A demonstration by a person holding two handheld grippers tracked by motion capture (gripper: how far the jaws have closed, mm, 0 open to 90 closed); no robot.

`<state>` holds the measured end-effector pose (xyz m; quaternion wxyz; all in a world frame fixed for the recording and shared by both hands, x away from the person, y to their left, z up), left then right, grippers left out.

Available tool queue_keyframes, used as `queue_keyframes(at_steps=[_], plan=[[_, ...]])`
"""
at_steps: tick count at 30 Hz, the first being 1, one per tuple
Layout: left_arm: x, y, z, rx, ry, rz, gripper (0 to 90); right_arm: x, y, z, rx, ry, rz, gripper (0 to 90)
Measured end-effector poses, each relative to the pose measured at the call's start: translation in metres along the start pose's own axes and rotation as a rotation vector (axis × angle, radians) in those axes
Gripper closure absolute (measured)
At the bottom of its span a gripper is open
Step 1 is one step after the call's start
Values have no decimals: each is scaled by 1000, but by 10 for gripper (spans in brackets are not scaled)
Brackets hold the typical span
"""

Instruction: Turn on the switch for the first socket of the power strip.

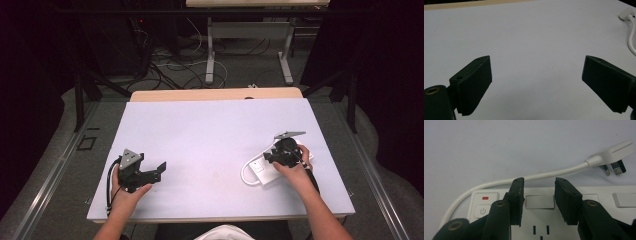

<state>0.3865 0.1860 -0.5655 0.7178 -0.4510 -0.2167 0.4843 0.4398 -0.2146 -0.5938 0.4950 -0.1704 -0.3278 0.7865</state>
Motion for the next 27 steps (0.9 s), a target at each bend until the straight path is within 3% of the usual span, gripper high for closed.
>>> queue_keyframes(at_steps=[17,27], plan=[[1,0,1,5,3,0,91,-1,-4,8,-36,-14,-17,551],[2,0,-2,0,-1,4,91,-8,-9,14,-63,3,-19,487]])
Point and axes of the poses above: each handheld gripper's, and its own axes: z roughly backward along the jaws, y roughly out of its underside, x roughly to its left, the point moved 9 cm from there along -z, roughly forward along the jaws, and after that the axes turned 2 degrees about z, right-handed, at the moved point
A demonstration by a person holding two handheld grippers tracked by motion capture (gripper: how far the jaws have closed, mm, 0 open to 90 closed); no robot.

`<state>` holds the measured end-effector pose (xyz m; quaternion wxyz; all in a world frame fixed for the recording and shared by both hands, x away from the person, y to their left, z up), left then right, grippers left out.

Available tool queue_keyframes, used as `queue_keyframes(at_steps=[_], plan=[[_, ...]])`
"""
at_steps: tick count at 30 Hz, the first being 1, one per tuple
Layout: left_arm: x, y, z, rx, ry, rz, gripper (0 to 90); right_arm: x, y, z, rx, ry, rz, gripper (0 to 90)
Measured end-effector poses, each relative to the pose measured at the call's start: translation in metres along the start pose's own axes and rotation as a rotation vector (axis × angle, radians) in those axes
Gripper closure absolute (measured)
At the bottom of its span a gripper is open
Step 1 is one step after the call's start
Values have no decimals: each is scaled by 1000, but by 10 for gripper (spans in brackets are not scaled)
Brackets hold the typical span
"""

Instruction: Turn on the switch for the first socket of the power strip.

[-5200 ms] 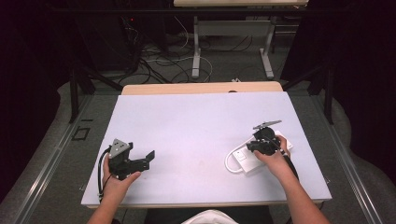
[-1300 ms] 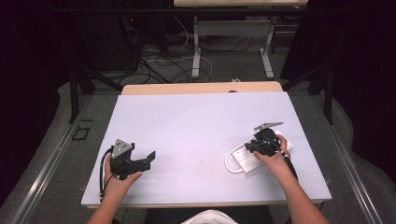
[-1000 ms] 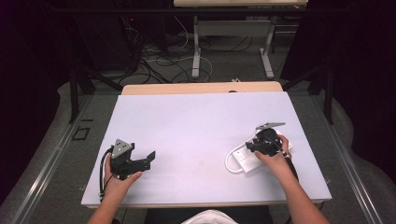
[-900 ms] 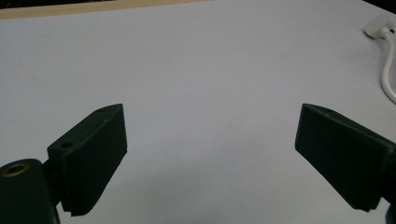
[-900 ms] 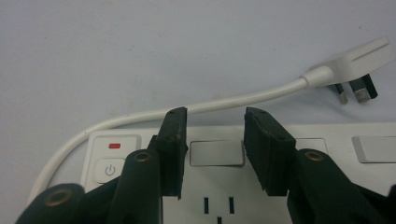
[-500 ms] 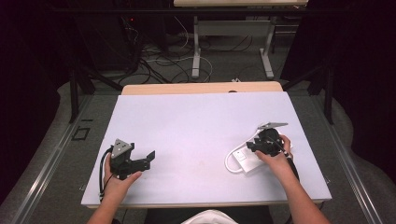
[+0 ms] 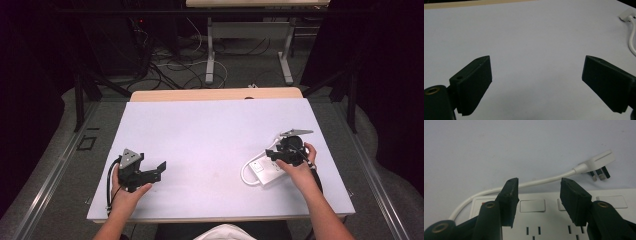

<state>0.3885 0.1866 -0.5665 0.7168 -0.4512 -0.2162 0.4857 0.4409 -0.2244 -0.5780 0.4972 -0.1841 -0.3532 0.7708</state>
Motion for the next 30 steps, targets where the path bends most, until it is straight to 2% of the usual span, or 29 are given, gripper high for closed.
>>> queue_keyframes(at_steps=[5,8,9,10,11,12,13,14,20,24,30], plan=[[0,1,1,5,3,9,91,-6,1,0,3,10,-16,502],[1,0,1,2,0,11,91,-9,6,-1,21,11,-44,609],[1,0,1,2,-1,12,91,-9,6,-1,21,11,-44,609],[1,0,2,3,-1,9,91,-11,8,-1,35,21,-56,676],[1,0,2,2,-2,9,91,-11,8,-1,35,21,-56,676],[1,0,2,3,-3,8,91,-13,9,-3,35,26,-39,715],[1,0,2,3,-3,8,91,-13,9,-3,35,26,-39,715],[1,1,2,7,-3,11,91,-13,11,-3,50,29,-51,752],[1,0,2,2,-4,8,91,-12,11,-4,53,19,-45,779],[2,0,1,-4,-7,8,91,-15,7,-1,21,29,-37,794],[2,0,2,-4,-8,8,91,-24,1,10,-20,42,-70,807]])
Point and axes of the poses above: each handheld gripper's, and its own axes: z roughly backward along the jaws, y roughly out of its underside, x roughly to its left, the point moved 9 cm from there along -z, roughly forward along the jaws, and after that the axes turned 2 degrees about z, right-handed, at the moved point
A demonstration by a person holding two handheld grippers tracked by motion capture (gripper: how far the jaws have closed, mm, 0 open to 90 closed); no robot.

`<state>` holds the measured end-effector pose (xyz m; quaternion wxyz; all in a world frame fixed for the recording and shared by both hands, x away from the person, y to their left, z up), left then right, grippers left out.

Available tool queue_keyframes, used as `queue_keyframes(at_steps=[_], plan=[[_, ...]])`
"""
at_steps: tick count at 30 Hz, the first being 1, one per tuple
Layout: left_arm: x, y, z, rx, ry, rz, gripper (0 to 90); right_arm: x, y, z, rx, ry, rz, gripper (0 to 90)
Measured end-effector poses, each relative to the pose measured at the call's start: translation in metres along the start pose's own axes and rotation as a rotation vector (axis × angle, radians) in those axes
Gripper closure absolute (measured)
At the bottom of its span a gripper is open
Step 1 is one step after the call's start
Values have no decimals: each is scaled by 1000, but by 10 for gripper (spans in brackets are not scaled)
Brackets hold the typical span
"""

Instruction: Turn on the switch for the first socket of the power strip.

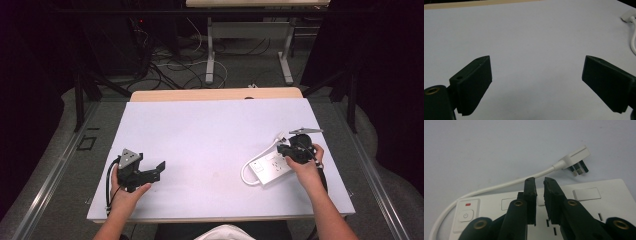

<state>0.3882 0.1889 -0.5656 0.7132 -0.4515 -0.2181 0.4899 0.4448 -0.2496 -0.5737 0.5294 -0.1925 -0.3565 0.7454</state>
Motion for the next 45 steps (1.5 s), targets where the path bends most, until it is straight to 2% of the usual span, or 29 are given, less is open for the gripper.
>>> queue_keyframes(at_steps=[6,10,16,26,32,35,40,45], plan=[[0,0,0,1,-2,3,91,-4,-4,8,-19,-4,-23,789],[1,0,0,0,-7,4,91,-6,-8,15,-30,1,-31,750],[2,0,3,0,-10,11,91,-7,-9,27,-40,-15,-48,688],[2,0,3,-3,-15,11,91,-11,8,47,-45,-34,-62,566],[3,0,3,-2,-15,15,91,-17,19,63,-66,-30,-64,513],[2,-1,3,-9,-17,24,91,-20,25,72,-84,-10,-59,469],[3,0,3,-2,-18,17,91,-24,29,79,-111,3,-45,454],[3,-1,3,-8,-18,24,91,-29,36,82,-127,-5,-54,442]])
Point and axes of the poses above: each handheld gripper's, and its own axes: z roughly backward along the jaws, y roughly out of its underside, x roughly to its left, the point moved 9 cm from there along -z, roughly forward along the jaws, and after that the axes turned 2 degrees about z, right-handed, at the moved point
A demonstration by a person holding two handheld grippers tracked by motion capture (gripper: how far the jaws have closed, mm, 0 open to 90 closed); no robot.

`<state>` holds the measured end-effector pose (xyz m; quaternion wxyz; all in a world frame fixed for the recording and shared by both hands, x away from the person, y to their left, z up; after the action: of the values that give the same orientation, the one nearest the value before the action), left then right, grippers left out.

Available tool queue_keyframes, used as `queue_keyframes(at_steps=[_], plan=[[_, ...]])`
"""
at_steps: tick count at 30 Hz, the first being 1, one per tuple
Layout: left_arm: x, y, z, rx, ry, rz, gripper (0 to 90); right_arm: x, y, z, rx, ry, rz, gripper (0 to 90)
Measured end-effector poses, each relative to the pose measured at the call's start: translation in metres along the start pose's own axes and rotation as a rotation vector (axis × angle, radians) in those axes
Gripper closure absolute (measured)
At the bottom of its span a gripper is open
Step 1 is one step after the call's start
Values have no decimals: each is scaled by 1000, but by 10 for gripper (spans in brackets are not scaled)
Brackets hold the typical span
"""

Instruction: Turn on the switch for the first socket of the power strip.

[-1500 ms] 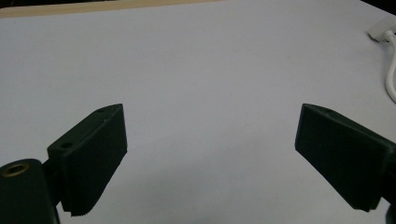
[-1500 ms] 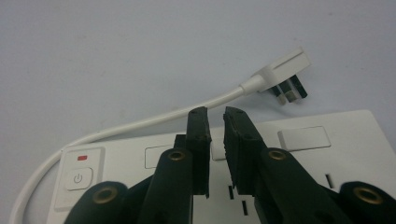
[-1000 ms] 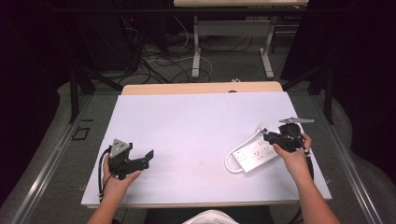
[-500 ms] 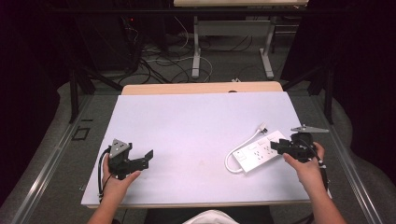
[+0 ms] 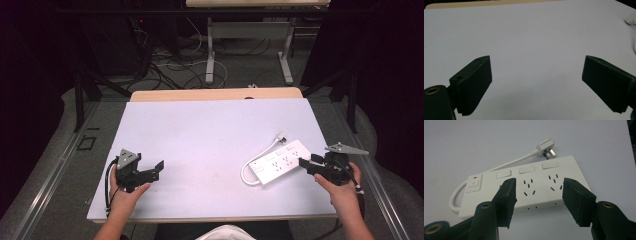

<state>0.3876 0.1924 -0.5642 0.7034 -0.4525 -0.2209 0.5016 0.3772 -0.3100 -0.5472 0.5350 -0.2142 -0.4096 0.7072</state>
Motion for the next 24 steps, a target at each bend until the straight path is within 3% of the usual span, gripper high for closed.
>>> queue_keyframes(at_steps=[9,13,14,17,19,22,24], plan=[[0,0,-1,3,4,-3,91,-7,4,-2,-68,32,28,386],[0,0,0,5,6,-1,91,-12,6,-2,-100,36,10,340],[0,0,0,6,6,-2,91,-15,5,-3,-130,48,7,340],[0,0,-1,6,6,-2,91,-19,9,-2,-116,65,-5,320],[0,0,-1,6,7,-3,91,-23,10,-2,-112,74,11,311],[0,0,-1,5,7,-4,91,-28,13,-9,-116,98,20,176],[0,0,-1,5,7,-5,91,-29,15,-10,-100,98,11,158]])
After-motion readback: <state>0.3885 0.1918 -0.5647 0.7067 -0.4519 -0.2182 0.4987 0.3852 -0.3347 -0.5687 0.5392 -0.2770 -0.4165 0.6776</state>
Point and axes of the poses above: each handheld gripper's, and its own axes: z roughly backward along the jaws, y roughly out of its underside, x roughly to its left, the point moved 9 cm from there along -z, roughly forward along the jaws, and after that the axes turned 2 degrees about z, right-handed, at the moved point
